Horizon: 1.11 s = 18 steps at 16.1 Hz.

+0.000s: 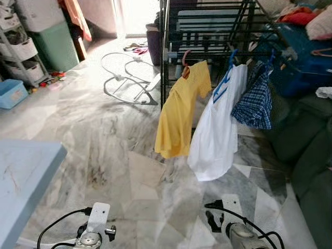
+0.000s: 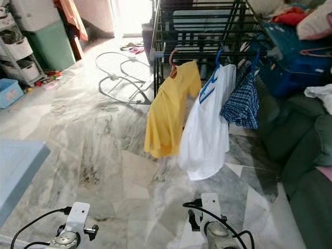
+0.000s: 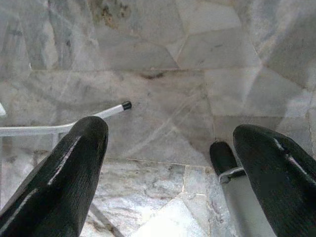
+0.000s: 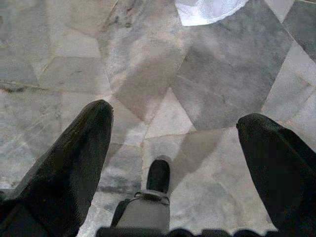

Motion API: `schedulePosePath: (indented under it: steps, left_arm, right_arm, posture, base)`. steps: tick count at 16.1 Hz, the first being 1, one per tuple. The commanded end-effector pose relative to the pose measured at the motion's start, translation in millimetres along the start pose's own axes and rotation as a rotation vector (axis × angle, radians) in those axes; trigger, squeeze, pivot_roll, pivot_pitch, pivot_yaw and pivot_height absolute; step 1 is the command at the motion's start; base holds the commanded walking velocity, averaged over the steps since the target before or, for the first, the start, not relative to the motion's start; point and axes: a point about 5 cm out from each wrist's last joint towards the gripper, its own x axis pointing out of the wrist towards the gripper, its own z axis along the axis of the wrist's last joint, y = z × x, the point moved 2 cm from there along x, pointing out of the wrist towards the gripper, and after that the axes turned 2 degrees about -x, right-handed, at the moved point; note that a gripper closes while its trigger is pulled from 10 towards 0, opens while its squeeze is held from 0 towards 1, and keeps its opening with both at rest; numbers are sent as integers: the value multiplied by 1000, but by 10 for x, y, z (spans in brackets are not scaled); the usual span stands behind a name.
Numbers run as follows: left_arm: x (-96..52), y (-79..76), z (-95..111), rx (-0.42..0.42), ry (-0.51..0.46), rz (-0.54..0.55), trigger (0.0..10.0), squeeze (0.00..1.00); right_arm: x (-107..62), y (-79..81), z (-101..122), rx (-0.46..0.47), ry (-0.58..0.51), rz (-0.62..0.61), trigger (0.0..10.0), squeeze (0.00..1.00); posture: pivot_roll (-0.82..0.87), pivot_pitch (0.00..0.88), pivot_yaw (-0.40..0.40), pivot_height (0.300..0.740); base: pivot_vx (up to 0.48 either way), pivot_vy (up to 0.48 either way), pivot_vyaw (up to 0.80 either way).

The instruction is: Hang hanger

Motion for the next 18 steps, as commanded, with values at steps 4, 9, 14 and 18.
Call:
schedulePosePath:
  steps: [4,9,14,18]
  left_arm:
    - [2,-4,9,13,2,-6,10000,0]
    - [1,-29,-7,-37,11,-2,10000,0]
    - [0,-54,-22,-137,21,-10,10000,0]
    - [12,-84,20,-258,41,-29,10000,0]
  right_arm:
    - [-1,-6,-25,10,19,8,10000,0]
    - [8,21,30,-32,9,37,10000,0]
    - [9,61,43,-12,0,57,10000,0]
    - [19,64,67,67,12,32,10000,0]
  posture:
    - [-173,0,38,740]
    - [-174,0,31,740]
    - [-151,0,12,740]
    - [-127,0,13,740]
  base:
    - [0,0,800]
    - [0,0,800]
    - [0,0,480]
    - [0,0,0]
